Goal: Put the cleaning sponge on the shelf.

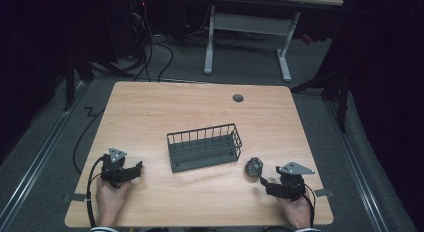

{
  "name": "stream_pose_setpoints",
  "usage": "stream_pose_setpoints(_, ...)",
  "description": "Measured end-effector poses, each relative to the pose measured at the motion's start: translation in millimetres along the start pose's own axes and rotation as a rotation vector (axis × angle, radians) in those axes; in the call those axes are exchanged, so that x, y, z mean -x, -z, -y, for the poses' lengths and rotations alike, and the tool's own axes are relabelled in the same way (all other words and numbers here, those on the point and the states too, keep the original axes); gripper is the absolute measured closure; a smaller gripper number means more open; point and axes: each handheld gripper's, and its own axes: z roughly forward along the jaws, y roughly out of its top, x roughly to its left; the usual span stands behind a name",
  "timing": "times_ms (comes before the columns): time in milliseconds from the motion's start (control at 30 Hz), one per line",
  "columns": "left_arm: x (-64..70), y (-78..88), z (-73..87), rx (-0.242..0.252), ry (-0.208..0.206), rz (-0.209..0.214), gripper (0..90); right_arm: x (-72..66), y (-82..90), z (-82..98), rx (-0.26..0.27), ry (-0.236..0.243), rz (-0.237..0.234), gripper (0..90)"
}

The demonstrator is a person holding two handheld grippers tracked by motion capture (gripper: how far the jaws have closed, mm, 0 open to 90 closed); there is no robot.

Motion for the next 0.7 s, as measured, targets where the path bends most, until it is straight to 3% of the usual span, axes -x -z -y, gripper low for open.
stream_pose_setpoints(267, 0.0, 0.0, 0.0, 0.000, 0.000, 0.000, 23.3, -11.9, -11.7, -18.9, -0.009, 0.024, -0.042, 20.8)
stream_pose_setpoints(700, 0.0, 0.0, 0.0, 0.000, 0.000, 0.000, 23.3, -13.8, -34.5, -33.2, -0.055, 0.013, -0.060, 23.5)
